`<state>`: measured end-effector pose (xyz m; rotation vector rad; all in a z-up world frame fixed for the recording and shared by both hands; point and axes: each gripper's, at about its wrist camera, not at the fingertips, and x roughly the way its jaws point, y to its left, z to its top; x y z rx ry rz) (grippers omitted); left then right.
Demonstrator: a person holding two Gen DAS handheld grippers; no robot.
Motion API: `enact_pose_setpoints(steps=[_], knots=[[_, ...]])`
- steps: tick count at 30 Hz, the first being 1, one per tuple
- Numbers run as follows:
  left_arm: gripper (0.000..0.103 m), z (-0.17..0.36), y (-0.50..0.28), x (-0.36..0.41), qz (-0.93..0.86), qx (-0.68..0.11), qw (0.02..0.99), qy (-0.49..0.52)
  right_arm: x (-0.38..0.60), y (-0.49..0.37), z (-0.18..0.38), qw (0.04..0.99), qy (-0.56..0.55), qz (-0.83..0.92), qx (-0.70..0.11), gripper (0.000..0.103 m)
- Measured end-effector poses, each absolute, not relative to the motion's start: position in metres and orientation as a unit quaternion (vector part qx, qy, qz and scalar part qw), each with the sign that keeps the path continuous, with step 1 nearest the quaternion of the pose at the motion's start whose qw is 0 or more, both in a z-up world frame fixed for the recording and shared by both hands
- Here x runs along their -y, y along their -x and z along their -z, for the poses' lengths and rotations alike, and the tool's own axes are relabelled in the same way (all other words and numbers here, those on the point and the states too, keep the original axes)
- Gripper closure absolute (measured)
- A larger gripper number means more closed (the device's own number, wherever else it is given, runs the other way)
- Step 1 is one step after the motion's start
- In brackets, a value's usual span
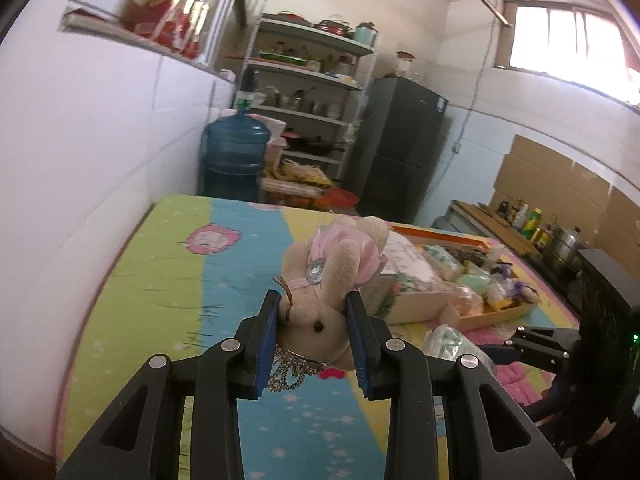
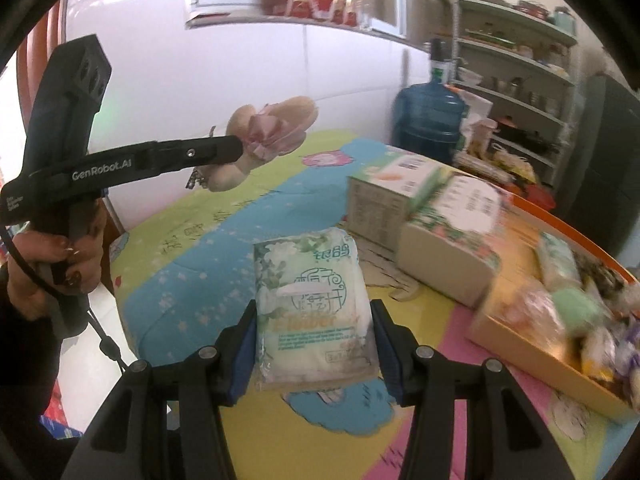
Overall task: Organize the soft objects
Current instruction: 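Carry the plush bunny and pad pack over the tray with both grippers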
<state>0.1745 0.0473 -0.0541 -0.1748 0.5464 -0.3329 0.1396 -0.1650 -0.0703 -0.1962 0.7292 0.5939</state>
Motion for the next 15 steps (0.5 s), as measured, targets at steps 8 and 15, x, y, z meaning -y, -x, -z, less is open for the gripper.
enact_pose_setpoints(steps=[8, 15], knots=[[0.07, 0.052, -0.172, 0.0, 0.218, -0.272, 0.934, 0.075, 0.225, -0.123, 0.062, 0.909, 0.06, -0.222, -0.347, 0.05], [0.07, 0.05, -0.173, 0.042, 0.25, -0.275, 0.926, 0.063, 0.278, -0.114, 0.055, 0.926, 0.035, -0.169, -0.336, 0.05]])
